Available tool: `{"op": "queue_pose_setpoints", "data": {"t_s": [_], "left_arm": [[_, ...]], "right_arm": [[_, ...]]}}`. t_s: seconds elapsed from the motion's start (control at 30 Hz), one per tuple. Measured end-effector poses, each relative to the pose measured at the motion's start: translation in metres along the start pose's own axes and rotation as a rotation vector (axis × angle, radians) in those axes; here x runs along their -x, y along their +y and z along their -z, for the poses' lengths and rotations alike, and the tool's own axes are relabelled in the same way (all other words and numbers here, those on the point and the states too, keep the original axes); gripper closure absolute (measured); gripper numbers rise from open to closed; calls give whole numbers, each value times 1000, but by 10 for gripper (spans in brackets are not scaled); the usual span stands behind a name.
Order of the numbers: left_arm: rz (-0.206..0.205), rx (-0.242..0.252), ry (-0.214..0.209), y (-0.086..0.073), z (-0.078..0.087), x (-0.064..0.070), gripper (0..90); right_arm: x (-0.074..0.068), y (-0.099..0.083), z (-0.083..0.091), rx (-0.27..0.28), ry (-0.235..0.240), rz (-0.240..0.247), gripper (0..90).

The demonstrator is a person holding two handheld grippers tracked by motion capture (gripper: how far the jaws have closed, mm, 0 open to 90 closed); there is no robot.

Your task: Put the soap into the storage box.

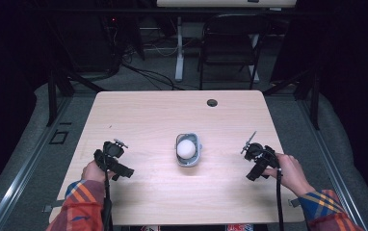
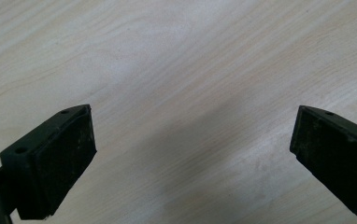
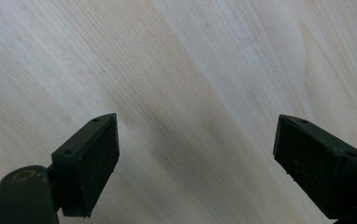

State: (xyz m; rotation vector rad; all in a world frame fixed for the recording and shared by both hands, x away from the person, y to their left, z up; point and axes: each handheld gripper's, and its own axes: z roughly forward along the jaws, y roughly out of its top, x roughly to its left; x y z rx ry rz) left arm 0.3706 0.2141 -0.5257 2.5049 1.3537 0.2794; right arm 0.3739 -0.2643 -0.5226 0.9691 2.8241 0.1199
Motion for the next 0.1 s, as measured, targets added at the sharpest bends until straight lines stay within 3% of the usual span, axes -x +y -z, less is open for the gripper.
{"op": "queue_pose_setpoints", "data": {"t_s": [0.1], "left_arm": [[2,2,2,0,0,0,1]], "right_arm": [[0,-3,-3,9,22,-19,144]]}}
